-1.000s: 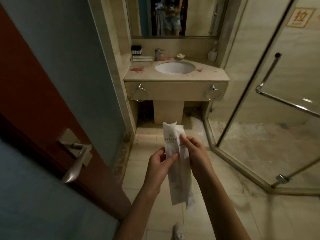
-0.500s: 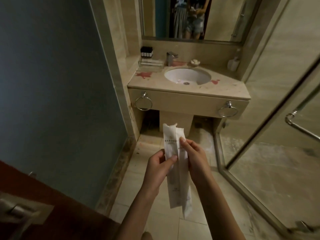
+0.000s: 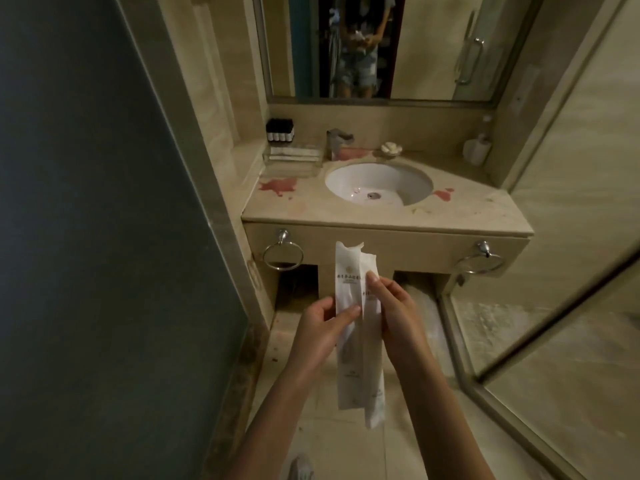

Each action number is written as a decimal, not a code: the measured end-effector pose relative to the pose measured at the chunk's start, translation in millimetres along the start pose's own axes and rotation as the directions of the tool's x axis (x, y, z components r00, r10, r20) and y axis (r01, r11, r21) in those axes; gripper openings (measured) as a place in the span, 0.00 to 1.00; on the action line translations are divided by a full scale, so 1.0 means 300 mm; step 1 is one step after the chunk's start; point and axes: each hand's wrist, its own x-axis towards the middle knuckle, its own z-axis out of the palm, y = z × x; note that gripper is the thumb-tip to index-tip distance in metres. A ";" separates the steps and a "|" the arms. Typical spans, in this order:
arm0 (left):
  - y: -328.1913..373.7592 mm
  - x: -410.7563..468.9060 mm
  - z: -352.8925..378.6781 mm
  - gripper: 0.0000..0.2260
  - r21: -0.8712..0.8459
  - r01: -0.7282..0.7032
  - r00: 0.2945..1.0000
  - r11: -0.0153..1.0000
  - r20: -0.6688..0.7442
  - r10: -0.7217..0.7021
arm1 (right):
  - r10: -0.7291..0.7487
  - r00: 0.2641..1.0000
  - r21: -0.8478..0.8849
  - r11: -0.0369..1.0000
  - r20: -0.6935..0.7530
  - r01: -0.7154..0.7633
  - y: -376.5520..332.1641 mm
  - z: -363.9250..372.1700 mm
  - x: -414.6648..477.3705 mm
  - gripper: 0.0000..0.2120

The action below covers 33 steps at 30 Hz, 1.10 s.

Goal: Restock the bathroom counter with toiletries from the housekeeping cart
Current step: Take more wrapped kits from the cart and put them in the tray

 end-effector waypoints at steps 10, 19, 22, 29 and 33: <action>0.047 0.464 -0.136 0.05 0.017 -0.011 0.999 1.000 0.050 0.010 | -0.026 0.993 -0.010 1.000 -0.117 0.025 -0.031 0.201 0.444 0.15; 0.088 0.887 -0.108 0.03 -0.012 0.058 0.998 0.998 -0.014 -0.058 | 0.036 0.989 -0.020 0.999 -0.146 -0.040 -0.086 0.265 0.903 0.12; 0.135 1.072 -0.082 0.06 -0.036 0.049 0.996 0.998 -0.068 -0.051 | -0.003 0.996 -0.054 0.999 -0.085 -0.002 -0.140 0.283 1.100 0.14; 0.326 1.511 0.052 0.06 -0.109 0.064 0.990 0.992 -0.115 -0.077 | -0.045 0.999 -0.121 0.992 0.001 0.045 -0.365 0.260 1.548 0.11; 0.380 1.692 0.101 0.06 -0.132 0.054 0.986 0.990 -0.148 -0.074 | -0.053 0.998 -0.125 0.991 0.024 0.055 -0.435 0.250 1.751 0.10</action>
